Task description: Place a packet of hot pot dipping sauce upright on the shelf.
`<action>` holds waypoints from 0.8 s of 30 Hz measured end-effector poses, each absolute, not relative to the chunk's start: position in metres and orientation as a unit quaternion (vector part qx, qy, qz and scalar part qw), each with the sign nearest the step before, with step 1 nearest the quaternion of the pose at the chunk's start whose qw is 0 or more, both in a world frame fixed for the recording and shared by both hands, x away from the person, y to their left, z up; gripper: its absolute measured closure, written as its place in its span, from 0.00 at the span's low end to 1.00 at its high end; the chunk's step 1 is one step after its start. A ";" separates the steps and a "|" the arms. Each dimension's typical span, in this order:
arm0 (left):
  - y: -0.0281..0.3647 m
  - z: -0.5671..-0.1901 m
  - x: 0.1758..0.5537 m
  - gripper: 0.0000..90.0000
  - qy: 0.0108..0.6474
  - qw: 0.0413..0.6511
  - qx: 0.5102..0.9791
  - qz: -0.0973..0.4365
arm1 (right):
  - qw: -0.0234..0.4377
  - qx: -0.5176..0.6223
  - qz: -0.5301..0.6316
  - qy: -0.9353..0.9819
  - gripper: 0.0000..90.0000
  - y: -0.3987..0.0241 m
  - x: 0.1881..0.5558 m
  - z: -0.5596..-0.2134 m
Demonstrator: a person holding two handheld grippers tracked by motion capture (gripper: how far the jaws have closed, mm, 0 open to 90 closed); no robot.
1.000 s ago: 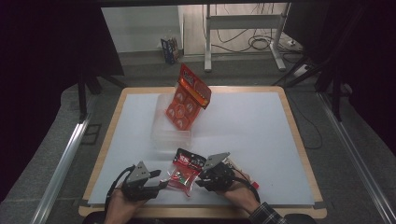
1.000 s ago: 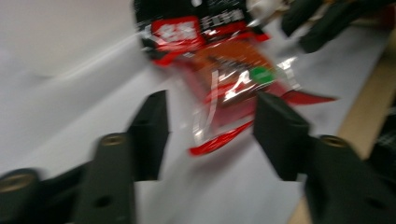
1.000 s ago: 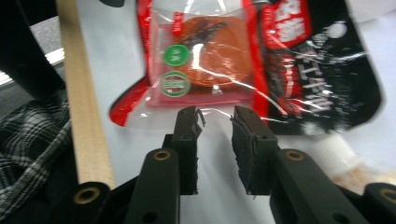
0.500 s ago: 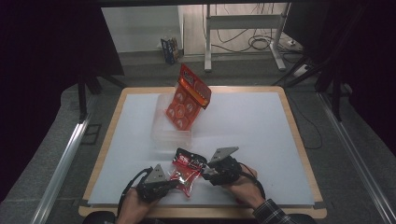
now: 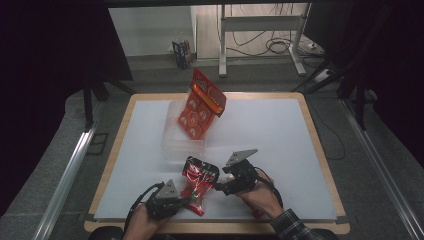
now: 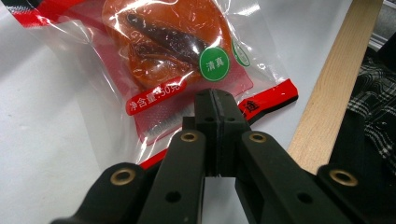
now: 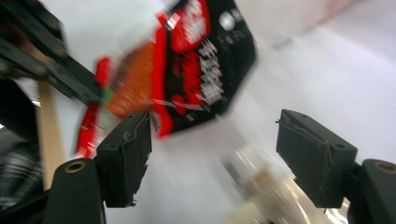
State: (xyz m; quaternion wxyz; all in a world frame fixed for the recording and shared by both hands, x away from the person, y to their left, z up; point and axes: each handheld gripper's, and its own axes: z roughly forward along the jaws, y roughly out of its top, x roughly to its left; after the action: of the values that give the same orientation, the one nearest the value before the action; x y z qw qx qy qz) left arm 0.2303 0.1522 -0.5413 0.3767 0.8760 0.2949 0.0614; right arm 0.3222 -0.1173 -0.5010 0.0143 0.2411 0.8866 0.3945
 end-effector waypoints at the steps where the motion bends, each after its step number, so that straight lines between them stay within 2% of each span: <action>1: 0.152 -0.541 0.230 1.00 0.295 0.377 0.876 0.061 | 0.010 0.239 0.396 0.886 0.27 -0.115 0.323 -0.500; 14: 0.153 -0.541 0.228 1.00 0.292 0.372 0.879 0.061 | -0.071 0.212 0.404 0.887 0.27 -0.083 0.341 -0.508; 19: 0.153 -0.541 0.228 1.00 0.291 0.371 0.879 0.062 | -0.117 0.196 0.409 0.883 0.35 -0.072 0.342 -0.511; 21: 0.153 -0.541 0.227 1.00 0.290 0.370 0.880 0.064 | -0.122 0.188 0.405 0.886 0.37 -0.067 0.339 -0.512; 24: 0.152 -0.540 0.227 1.00 0.289 0.370 0.881 0.066 | -0.134 0.177 0.393 0.892 0.47 -0.060 0.334 -0.514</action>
State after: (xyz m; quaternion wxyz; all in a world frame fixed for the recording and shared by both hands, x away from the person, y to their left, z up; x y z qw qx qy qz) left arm 0.2270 0.1524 -0.5405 0.3698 0.8807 0.2886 0.0661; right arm 0.3342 -0.0596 -0.5138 -0.1335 0.1775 0.8925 0.3927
